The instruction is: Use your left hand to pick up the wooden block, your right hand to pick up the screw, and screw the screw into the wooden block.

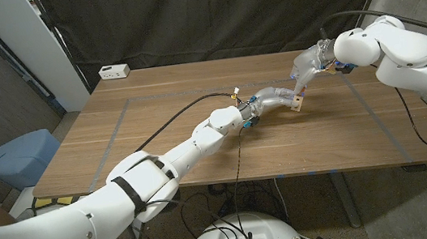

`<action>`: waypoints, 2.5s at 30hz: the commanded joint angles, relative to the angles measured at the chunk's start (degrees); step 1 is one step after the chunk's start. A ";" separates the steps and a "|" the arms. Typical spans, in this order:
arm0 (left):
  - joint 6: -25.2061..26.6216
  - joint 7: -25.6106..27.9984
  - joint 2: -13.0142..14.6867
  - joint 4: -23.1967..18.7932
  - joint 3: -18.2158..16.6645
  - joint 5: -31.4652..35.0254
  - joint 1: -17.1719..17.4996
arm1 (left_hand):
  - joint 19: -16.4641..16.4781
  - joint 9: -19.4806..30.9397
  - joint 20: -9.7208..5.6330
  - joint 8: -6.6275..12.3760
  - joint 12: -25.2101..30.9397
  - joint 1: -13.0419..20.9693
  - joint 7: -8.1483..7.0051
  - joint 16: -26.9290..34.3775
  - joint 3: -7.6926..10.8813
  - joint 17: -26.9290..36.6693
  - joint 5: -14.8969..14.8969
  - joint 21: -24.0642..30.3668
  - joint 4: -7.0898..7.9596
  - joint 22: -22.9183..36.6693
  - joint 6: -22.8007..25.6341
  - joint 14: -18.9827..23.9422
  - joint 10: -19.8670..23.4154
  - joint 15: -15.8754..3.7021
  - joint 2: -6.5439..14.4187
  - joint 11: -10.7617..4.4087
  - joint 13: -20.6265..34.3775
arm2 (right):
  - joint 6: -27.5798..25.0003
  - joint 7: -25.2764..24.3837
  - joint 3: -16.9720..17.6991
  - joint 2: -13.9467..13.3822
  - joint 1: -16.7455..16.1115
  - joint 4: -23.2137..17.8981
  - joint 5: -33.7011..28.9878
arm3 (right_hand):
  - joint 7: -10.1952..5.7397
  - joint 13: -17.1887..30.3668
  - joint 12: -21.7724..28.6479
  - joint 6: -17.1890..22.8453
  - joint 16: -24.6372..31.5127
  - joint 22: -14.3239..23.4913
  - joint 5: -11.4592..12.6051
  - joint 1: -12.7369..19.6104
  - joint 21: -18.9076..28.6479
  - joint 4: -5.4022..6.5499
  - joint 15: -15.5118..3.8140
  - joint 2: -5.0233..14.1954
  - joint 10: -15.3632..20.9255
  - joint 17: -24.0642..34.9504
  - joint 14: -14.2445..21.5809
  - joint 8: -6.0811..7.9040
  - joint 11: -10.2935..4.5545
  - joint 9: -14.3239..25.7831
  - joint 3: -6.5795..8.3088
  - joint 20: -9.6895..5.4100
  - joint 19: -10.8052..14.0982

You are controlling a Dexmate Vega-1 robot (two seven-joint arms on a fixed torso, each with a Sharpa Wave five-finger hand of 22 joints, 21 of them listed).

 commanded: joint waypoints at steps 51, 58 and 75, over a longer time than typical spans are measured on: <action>0.74 -0.47 0.08 -1.44 0.44 0.42 0.21 | 0.38 0.91 0.23 -0.03 0.49 -2.33 1.09 -0.12 3.03 0.21 0.39 0.42 2.22 0.32 2.57 0.51 0.26 -3.05 3.05 0.29 0.06 | -4.18 -1.13 0.55 -0.15 -2.25 -1.06 -2.62 | 3.01 -0.17 -1.03 -0.98 -1.48 0.20 3.71 -17.38 -0.20 7.51 -5.97 -2.13 4.63 -1.37 3.70 -5.93 4.20 -2.79 -9.41 -3.00 3.04; 1.54 -0.16 0.87 -3.23 0.43 0.45 0.83 | 0.39 0.90 0.20 -0.09 0.54 -2.36 1.06 -0.13 3.06 0.21 0.39 0.42 2.21 0.32 2.56 0.48 0.24 -3.06 3.03 0.23 0.09 | -3.91 -1.77 1.25 -0.62 -2.56 -1.47 -1.28 | 3.02 -0.11 -1.67 -4.20 -2.23 0.20 4.32 -18.02 -0.49 7.68 -5.13 -2.45 3.27 -1.62 2.85 -7.81 4.66 -2.68 -10.14 -2.40 2.22; 0.78 -0.58 0.73 -2.33 0.29 0.15 0.58 | 0.38 0.90 0.17 -0.15 0.65 -2.43 1.12 -0.12 3.10 0.23 0.37 0.42 2.18 0.32 2.65 0.47 0.33 -3.04 3.01 0.39 0.10 | -4.96 -0.43 3.51 -2.22 -1.92 -3.65 5.46 | 1.51 0.15 -2.92 -11.52 -4.00 0.22 5.14 -12.46 -1.08 4.32 -3.34 0.09 -2.59 -2.22 -1.41 -12.07 5.99 -2.24 -8.54 -0.13 -2.72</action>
